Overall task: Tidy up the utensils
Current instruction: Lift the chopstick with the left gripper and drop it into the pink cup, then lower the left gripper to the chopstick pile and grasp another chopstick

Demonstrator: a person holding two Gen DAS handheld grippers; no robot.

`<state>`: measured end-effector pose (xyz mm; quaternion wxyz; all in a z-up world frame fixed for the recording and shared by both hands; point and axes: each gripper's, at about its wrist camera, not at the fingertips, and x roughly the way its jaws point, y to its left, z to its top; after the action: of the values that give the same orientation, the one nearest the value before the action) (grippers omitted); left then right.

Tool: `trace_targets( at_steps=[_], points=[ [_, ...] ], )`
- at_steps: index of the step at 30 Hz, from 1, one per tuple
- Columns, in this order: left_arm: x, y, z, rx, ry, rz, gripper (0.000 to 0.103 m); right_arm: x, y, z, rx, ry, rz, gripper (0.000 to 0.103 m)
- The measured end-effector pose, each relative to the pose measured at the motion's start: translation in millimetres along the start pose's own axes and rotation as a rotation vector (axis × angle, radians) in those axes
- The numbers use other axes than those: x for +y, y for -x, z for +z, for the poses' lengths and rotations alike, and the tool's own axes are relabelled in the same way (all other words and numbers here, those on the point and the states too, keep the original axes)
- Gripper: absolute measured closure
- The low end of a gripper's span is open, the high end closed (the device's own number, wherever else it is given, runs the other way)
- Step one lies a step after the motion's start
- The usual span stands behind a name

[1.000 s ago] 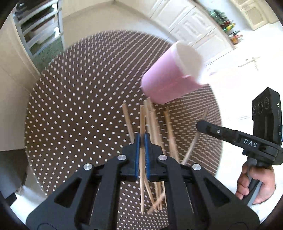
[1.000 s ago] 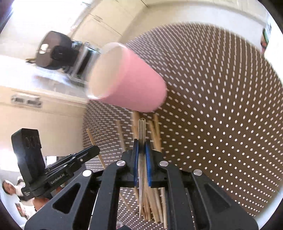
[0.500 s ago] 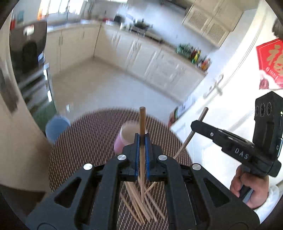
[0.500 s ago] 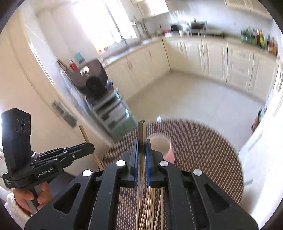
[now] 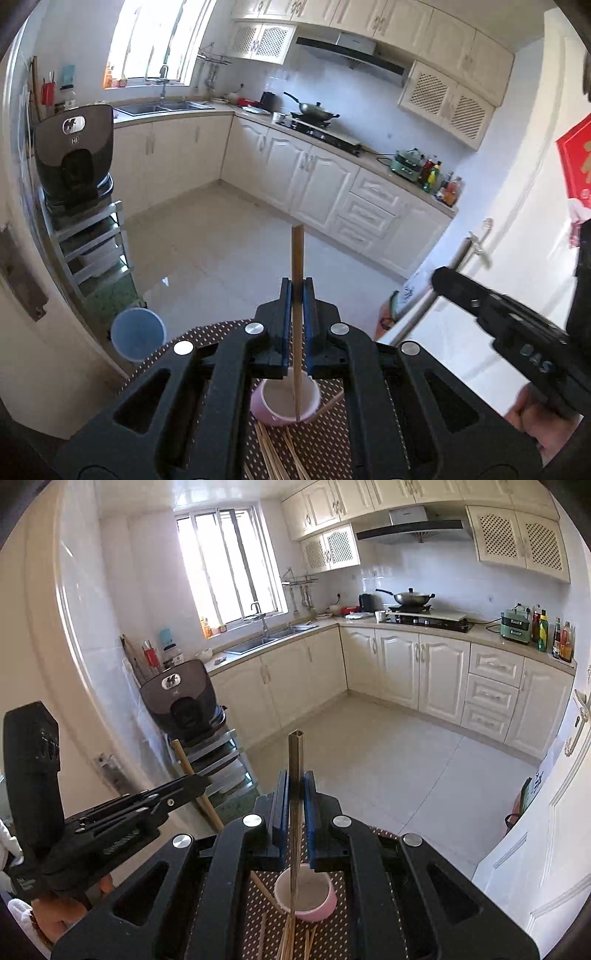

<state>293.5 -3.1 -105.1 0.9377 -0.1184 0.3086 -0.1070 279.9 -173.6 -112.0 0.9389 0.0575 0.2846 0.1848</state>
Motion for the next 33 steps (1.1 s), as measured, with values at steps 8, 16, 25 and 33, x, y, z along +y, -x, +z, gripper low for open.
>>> trace_targets(
  at_steps=[8, 16, 25, 33],
  points=[
    [-6, -45, -18, 0.029, -0.045, 0.066, 0.097, -12, -19, -9, 0.038, -0.019, -0.006, 0.097],
    [4, -66, -54, 0.158, -0.051, 0.078, 0.097, -18, -36, -37, 0.145, -0.063, 0.007, 0.097],
    [12, -57, -73, 0.216, -0.062, 0.07, 0.096, -6, -42, -61, 0.232, -0.085, 0.012, 0.096],
    [16, -45, -83, 0.274, -0.064, 0.054, 0.094, 0, -32, -69, 0.252, -0.134, 0.0, 0.093]
  ],
)
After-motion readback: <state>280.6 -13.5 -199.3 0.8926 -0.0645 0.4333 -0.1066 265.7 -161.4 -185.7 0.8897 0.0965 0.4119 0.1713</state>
